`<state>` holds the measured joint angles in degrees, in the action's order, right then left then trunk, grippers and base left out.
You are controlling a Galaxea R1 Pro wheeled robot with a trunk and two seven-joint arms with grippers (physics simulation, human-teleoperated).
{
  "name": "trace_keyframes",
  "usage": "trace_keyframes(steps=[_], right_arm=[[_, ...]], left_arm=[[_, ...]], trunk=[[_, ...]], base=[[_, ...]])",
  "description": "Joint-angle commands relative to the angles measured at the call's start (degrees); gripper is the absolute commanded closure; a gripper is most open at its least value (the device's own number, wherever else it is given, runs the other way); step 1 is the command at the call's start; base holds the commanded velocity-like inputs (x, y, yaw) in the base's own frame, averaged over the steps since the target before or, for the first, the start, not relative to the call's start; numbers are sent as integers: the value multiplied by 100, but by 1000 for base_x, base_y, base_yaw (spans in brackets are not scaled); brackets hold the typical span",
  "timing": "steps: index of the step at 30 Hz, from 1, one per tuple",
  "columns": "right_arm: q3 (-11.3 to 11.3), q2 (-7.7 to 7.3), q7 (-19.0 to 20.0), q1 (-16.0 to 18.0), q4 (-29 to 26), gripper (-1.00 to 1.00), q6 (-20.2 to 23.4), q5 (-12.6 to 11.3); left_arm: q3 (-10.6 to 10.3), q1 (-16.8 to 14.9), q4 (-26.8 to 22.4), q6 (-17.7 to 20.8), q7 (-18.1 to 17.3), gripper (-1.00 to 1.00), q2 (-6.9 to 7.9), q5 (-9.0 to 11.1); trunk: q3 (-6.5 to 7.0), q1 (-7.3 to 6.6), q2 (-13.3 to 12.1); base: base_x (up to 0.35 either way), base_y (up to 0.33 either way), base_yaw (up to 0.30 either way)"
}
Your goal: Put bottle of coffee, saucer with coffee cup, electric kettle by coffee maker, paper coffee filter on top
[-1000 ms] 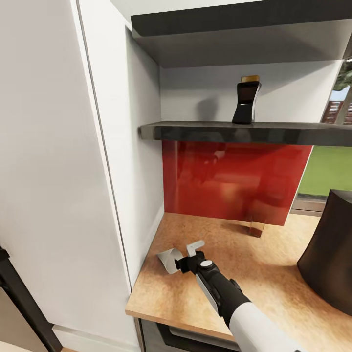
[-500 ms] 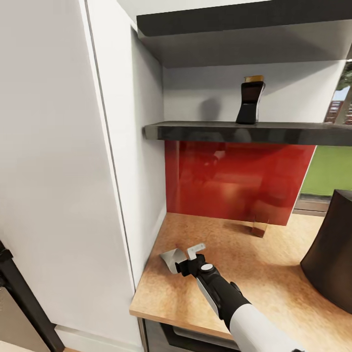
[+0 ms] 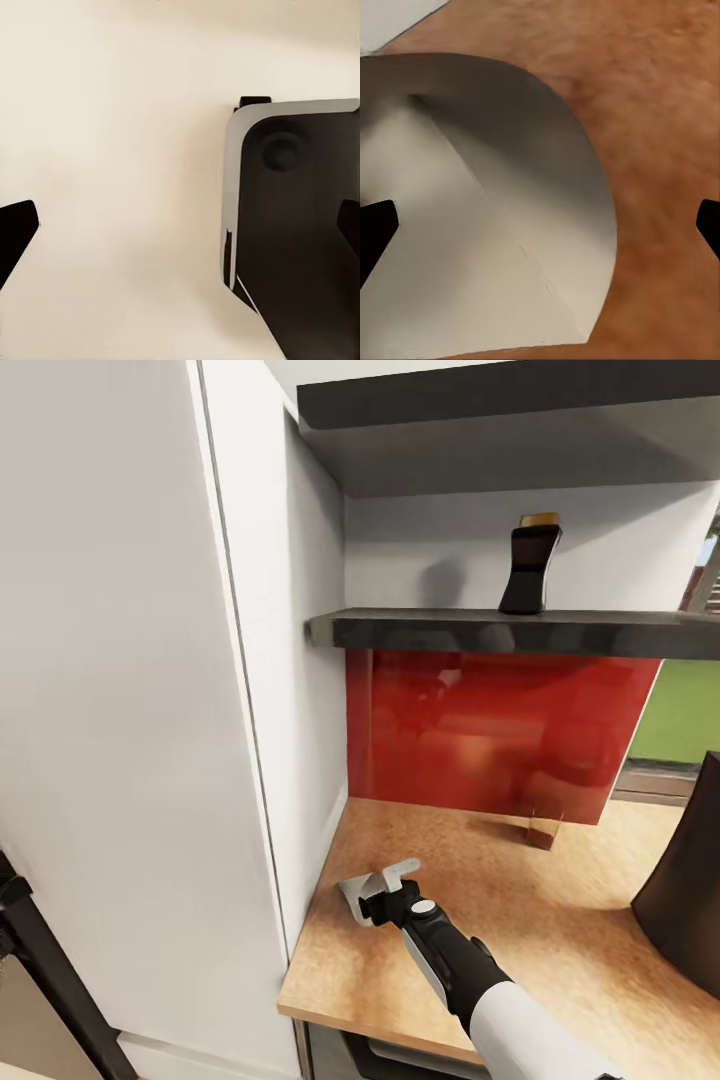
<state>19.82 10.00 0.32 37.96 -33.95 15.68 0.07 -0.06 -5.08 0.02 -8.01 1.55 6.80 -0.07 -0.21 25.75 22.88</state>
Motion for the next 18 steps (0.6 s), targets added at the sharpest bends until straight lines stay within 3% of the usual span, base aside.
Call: trace_keyframes(steps=[1,18], right_arm=[[4,0,3,1,-7,-100,31,3],[4,0,3,1,-7,-100,30,10]], left_arm=[[-4,-2,6,-20,12,-100,-1,-2],[-11,-2,6,-25,12,-100,-3,-2]], trunk=[[-2,3,4],[-2,3,4]], base=[[59,95,0],[17,24,0]])
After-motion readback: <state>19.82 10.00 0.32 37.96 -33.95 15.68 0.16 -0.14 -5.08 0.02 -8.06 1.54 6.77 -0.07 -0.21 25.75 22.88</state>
